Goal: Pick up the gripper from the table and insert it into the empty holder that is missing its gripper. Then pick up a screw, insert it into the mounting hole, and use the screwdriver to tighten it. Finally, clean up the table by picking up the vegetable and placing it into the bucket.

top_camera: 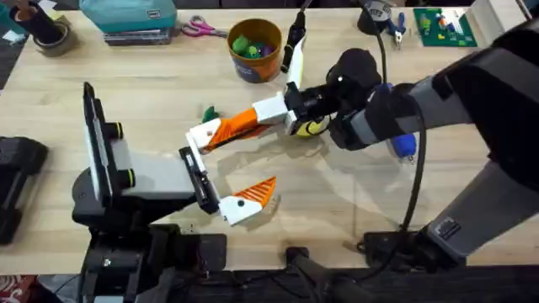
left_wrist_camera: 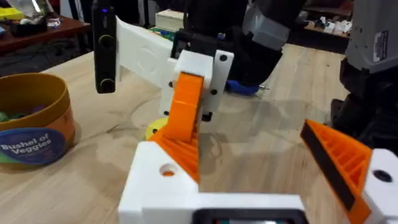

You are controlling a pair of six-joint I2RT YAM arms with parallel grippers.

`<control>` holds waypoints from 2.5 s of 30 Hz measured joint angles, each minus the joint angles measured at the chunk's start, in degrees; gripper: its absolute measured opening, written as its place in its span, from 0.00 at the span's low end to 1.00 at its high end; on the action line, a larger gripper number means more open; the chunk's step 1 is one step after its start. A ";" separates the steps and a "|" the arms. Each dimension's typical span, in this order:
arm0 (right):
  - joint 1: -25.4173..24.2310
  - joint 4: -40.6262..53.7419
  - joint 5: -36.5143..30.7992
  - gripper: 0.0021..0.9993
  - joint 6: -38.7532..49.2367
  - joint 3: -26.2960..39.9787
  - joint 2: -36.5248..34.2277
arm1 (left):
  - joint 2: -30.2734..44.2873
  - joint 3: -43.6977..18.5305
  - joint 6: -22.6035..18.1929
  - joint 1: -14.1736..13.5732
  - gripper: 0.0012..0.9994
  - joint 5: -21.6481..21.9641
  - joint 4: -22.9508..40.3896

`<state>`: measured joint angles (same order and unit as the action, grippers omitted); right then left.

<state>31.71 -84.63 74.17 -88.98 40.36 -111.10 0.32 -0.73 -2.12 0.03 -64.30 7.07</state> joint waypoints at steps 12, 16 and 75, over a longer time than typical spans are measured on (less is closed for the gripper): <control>1.43 -0.03 -0.26 0.01 -0.69 1.92 -1.69 | 0.00 0.00 1.06 0.02 0.99 0.57 -0.02; 1.48 0.04 -0.24 0.01 -1.02 2.14 -1.70 | 0.00 0.00 1.05 0.02 0.99 0.67 -0.04; -6.63 16.37 2.63 0.99 0.99 2.58 5.49 | 0.00 -0.02 0.36 -0.17 0.99 -0.91 0.07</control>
<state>25.08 -68.27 76.80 -87.99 42.94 -105.61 0.32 -0.75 -1.76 -0.14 -65.21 7.14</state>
